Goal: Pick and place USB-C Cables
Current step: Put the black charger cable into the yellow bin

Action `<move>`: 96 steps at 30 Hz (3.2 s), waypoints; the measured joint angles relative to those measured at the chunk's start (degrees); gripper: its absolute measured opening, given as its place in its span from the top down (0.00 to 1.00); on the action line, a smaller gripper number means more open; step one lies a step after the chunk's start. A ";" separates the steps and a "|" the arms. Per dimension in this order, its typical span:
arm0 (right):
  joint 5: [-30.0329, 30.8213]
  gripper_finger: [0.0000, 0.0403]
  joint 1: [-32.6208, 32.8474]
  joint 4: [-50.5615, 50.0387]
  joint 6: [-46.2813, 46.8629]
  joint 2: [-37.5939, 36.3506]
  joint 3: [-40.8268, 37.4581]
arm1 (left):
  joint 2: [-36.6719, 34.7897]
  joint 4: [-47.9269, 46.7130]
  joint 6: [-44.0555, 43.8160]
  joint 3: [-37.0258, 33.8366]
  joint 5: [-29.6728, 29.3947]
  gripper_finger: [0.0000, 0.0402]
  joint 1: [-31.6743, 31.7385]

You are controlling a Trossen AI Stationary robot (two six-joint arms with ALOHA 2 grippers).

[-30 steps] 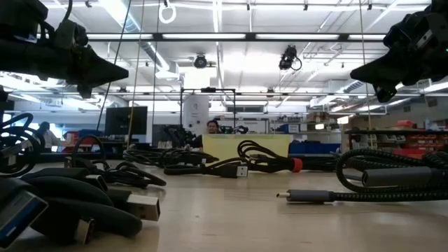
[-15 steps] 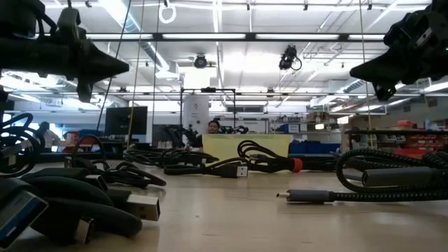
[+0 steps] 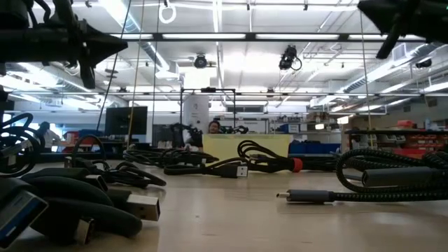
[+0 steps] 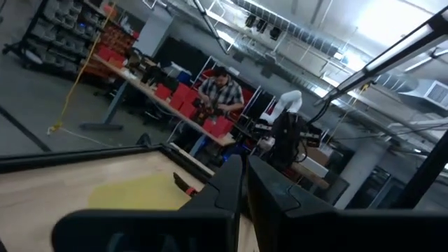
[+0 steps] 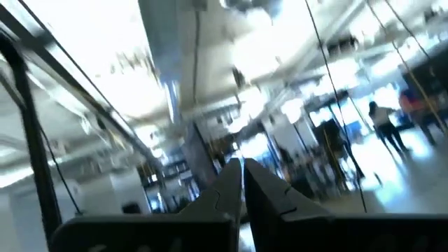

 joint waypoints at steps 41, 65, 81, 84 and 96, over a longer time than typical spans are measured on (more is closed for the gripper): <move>-1.36 0.66 -11.27 -93.53 41.44 58.80 44.68 | 0.02 1.11 5.06 0.00 -1.89 0.93 0.07; -6.35 0.46 -24.62 -80.88 40.35 83.06 44.68 | 0.02 0.99 5.12 0.00 -1.26 0.93 0.07; -6.13 0.50 -27.21 -76.01 38.58 93.70 44.98 | 0.02 0.98 5.16 0.00 -1.21 0.93 0.07; -6.63 0.62 -27.32 -75.59 38.99 93.77 44.98 | 0.02 0.98 5.16 0.00 -1.20 0.93 0.07; -5.07 0.91 -29.08 -82.00 32.64 80.83 44.73 | 0.00 -0.01 6.68 0.00 -1.22 0.93 0.07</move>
